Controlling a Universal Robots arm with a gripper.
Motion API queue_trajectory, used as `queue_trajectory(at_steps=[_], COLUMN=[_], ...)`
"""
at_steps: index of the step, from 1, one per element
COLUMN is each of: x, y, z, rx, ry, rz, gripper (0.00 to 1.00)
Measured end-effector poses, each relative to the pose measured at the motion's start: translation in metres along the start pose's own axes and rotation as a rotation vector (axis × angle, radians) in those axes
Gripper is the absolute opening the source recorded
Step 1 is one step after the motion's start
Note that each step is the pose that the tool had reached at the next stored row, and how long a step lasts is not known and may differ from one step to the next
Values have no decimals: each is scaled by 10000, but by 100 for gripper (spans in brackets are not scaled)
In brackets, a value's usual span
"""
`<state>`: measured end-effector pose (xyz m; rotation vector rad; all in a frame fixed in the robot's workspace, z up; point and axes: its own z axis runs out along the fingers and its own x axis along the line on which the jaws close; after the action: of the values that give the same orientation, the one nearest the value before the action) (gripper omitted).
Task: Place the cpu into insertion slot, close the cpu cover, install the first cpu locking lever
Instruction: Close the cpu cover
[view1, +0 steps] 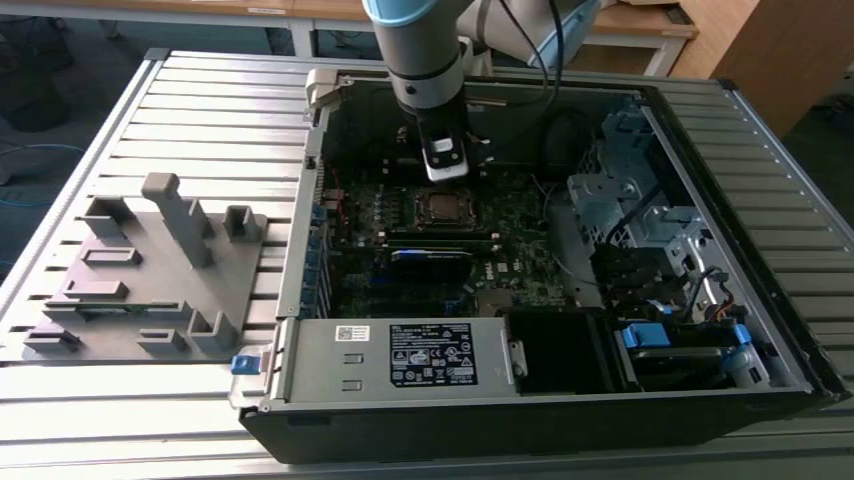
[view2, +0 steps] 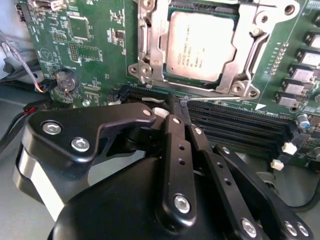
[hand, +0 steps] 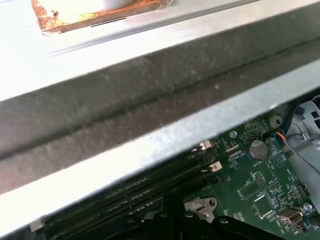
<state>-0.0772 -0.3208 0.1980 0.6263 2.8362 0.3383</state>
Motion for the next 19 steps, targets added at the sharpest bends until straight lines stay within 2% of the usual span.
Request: queue_trajectory(at_steps=[3,8,13,15,19], x=[2,5,6,8,12], y=[4,5,4,1,-7], z=[1,9,11,21,48], rx=[-6,-50,-49,19,253], ry=[-27,-145,-152,-193,-350], rz=[21,27,26,6,-64], gripper=[10,10,10,10,10])
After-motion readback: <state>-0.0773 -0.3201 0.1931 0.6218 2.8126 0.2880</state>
